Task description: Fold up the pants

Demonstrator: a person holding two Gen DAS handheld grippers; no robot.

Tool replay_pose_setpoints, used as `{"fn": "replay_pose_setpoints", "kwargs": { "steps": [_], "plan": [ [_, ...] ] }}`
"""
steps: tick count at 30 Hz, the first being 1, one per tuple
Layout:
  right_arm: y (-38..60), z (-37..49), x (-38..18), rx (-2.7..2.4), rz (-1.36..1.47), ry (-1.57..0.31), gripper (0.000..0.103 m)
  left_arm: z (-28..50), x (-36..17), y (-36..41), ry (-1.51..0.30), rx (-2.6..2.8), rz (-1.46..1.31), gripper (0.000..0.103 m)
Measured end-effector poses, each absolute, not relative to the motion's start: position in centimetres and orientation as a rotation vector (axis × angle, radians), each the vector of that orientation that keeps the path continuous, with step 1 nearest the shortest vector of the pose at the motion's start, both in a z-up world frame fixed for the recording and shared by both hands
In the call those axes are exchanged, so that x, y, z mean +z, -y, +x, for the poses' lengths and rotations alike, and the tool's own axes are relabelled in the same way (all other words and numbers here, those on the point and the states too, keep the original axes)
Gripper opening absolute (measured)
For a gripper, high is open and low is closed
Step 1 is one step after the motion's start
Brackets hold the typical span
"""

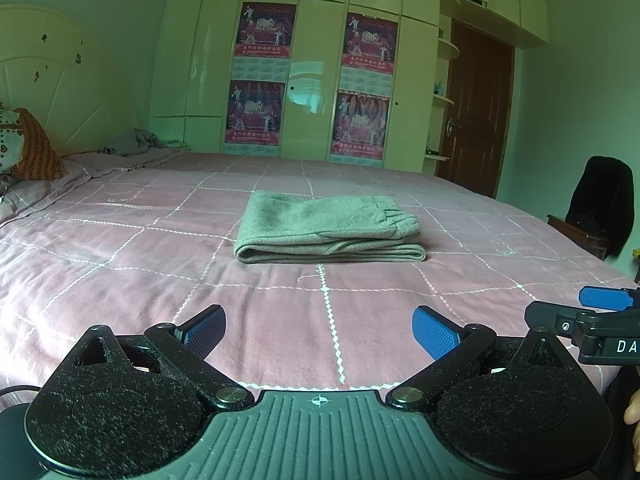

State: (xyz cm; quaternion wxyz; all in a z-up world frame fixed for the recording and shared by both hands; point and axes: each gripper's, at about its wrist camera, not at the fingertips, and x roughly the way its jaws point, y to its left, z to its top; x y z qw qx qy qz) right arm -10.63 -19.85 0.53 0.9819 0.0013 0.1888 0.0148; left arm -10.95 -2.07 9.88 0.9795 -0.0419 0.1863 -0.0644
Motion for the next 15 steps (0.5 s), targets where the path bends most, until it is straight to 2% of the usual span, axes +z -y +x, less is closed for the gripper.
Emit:
{"fn": "replay_pose_setpoints", "kwargs": {
  "steps": [15],
  "plan": [
    [20.03,-10.62,0.51,0.032,0.002,-0.382,0.103,-11.73,10.03,2.31,-0.354,-0.133,-0.063,0.099]
  ]
}}
